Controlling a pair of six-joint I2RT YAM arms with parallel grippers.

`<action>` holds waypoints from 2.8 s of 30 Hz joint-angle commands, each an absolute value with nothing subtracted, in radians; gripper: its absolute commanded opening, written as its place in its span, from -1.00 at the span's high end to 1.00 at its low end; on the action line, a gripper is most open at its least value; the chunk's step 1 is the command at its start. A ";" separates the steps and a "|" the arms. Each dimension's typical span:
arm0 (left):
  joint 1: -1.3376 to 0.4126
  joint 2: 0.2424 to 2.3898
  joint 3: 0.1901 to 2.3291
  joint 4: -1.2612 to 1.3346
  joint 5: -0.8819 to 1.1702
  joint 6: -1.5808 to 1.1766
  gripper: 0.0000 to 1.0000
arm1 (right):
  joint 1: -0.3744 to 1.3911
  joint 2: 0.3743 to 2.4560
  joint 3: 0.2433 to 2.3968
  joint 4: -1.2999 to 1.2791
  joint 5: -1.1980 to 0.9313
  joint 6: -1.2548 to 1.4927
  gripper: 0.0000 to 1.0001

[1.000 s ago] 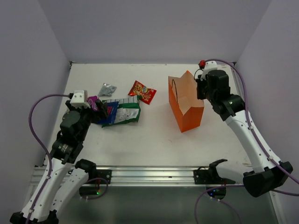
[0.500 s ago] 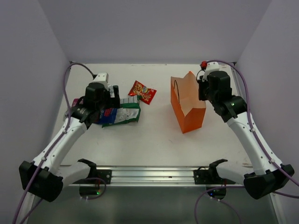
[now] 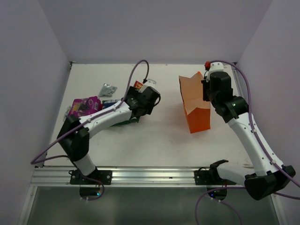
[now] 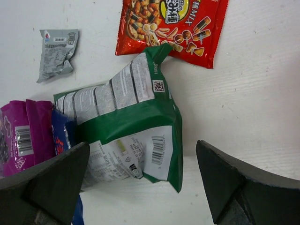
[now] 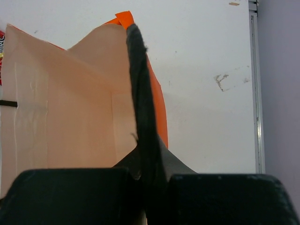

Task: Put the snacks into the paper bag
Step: Pick up the snack from the center of the board, then place the snack in the paper bag.

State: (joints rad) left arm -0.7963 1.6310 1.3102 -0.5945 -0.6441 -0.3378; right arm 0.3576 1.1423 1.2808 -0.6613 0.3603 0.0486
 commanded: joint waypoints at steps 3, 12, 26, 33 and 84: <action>-0.885 1.857 1.469 -0.682 -0.947 -0.336 -0.99 | 0.360 1.129 1.302 -0.669 0.417 0.049 1.00; -0.904 2.083 1.568 -0.709 -1.124 -0.325 -0.99 | 0.359 1.124 1.287 -0.666 0.413 0.055 1.00; -0.881 2.263 1.592 -0.747 -1.241 -0.348 -0.69 | 0.359 1.117 1.269 -0.655 0.405 0.048 1.00; -0.874 2.237 1.568 -0.716 -1.212 -0.348 0.35 | 0.357 1.115 1.259 -0.646 0.402 0.046 1.00; -0.884 1.104 1.473 0.080 -0.304 -0.731 1.00 | 0.506 1.132 1.394 -0.678 0.459 0.077 1.00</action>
